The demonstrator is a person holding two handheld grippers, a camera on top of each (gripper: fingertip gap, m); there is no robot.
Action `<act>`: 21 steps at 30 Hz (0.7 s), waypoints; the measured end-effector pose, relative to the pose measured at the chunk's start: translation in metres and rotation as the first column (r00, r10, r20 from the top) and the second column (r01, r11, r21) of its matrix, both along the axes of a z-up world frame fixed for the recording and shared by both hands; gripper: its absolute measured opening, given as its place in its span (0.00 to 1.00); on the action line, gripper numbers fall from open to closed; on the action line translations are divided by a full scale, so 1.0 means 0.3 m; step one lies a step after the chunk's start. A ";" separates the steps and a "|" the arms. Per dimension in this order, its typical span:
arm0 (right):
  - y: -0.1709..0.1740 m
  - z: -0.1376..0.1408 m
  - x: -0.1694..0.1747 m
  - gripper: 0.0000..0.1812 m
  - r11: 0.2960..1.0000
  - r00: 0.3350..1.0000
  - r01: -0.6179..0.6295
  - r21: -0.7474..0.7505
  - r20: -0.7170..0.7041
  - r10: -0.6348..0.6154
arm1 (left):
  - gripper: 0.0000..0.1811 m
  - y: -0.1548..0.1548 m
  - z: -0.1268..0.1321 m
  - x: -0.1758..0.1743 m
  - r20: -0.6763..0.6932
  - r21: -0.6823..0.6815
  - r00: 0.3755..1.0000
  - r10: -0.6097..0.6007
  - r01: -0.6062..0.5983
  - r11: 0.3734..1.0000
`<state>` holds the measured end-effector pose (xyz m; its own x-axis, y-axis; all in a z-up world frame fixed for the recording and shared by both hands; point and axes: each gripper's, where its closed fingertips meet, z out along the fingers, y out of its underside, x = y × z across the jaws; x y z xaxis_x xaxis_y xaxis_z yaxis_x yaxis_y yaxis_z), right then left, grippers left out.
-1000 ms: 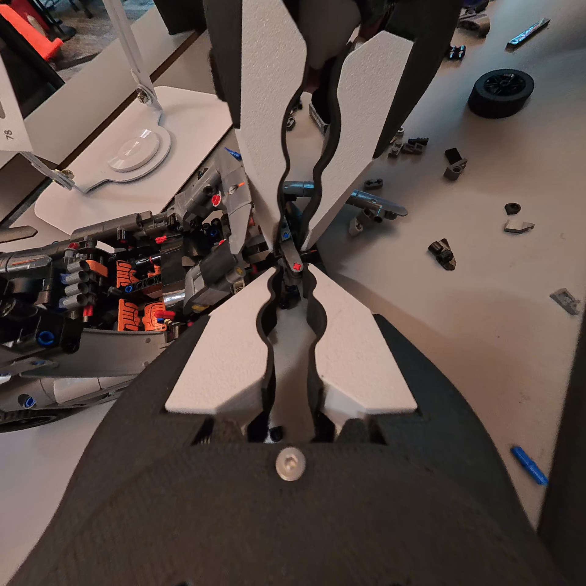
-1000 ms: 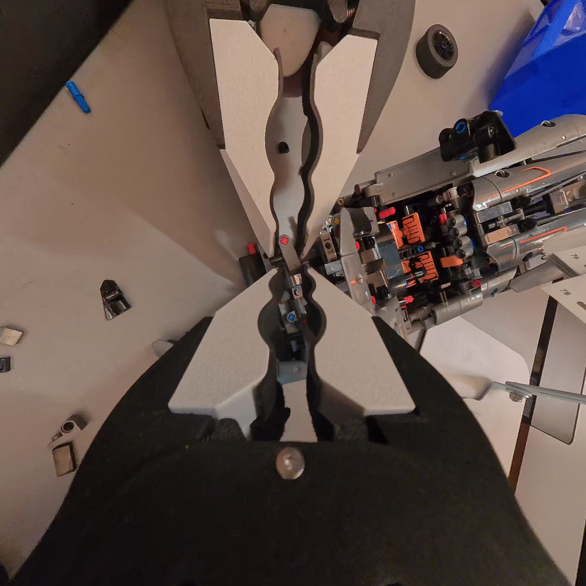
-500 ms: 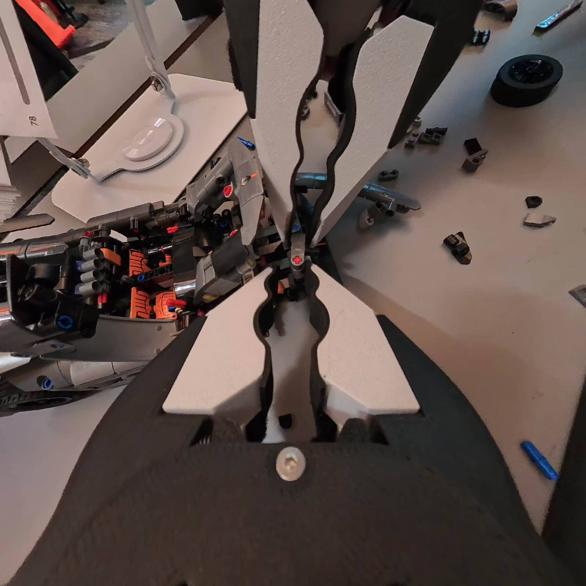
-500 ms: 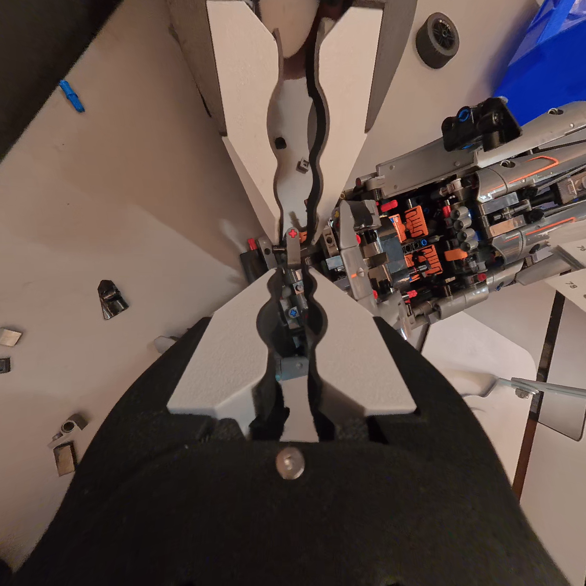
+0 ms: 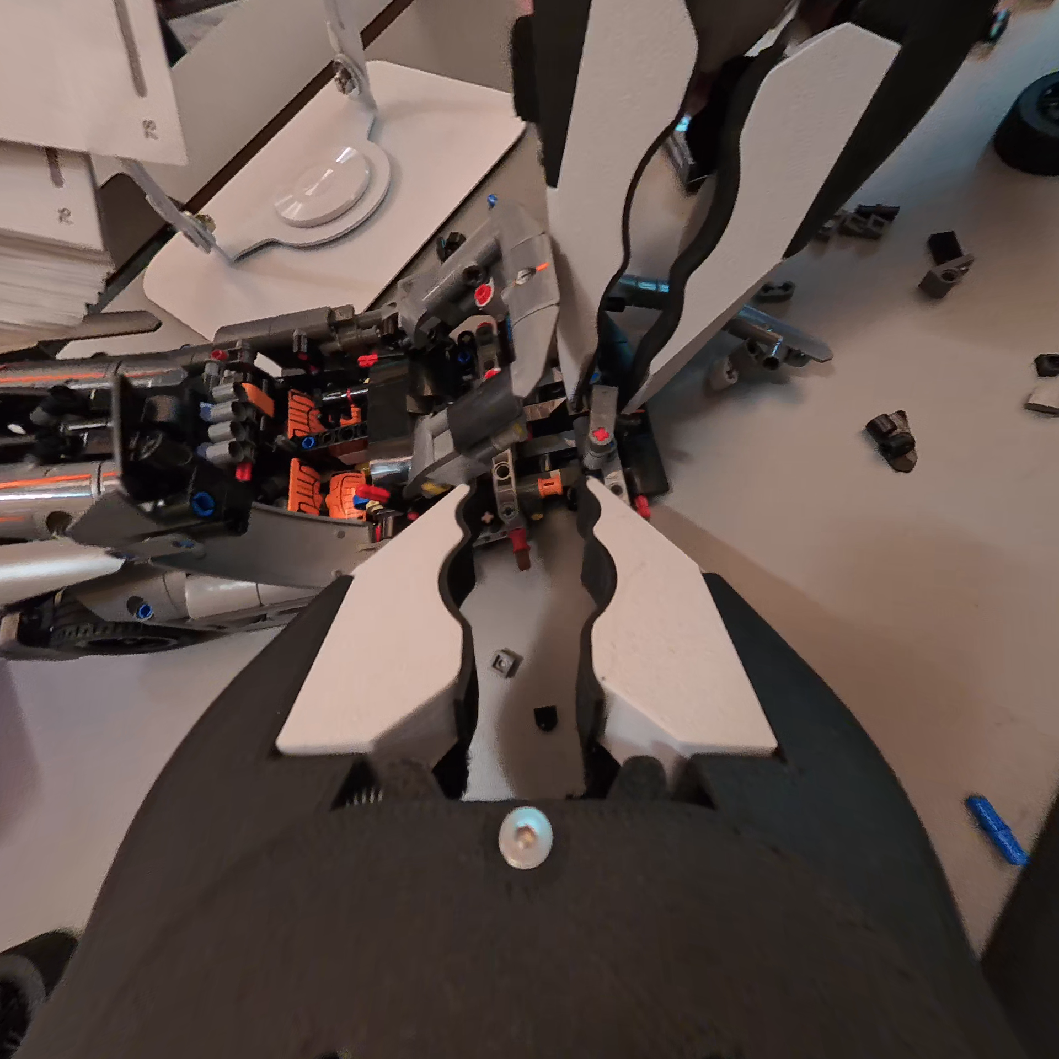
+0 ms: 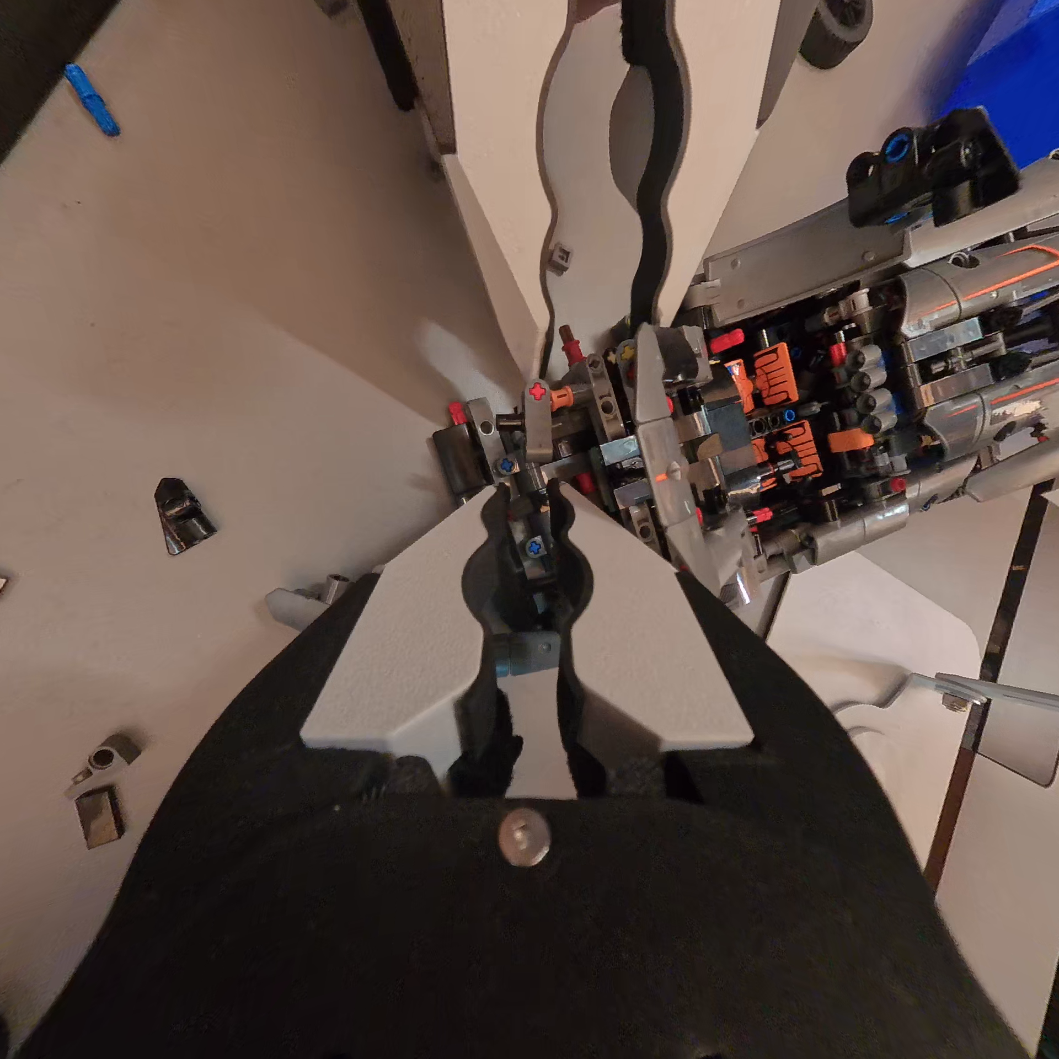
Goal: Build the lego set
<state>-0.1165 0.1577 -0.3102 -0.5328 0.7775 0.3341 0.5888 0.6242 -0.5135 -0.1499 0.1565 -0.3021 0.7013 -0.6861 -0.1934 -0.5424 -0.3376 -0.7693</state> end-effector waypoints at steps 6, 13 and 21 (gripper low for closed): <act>-0.019 0.022 0.006 0.03 0.999 1.000 -0.029 -0.020 -0.008 0.029 | 0.19 0.003 -0.003 -0.014 0.002 -0.015 1.000 0.019 -0.018 1.000; -0.044 0.045 0.002 0.01 0.997 0.998 -0.052 -0.064 -0.040 0.049 | 0.14 0.001 -0.020 -0.018 -0.032 -0.018 0.999 0.016 -0.016 1.000; -0.008 0.051 -0.033 0.00 0.998 0.996 0.029 -0.048 -0.083 -0.033 | 0.13 0.000 -0.020 -0.013 -0.020 -0.017 1.000 0.011 -0.011 1.000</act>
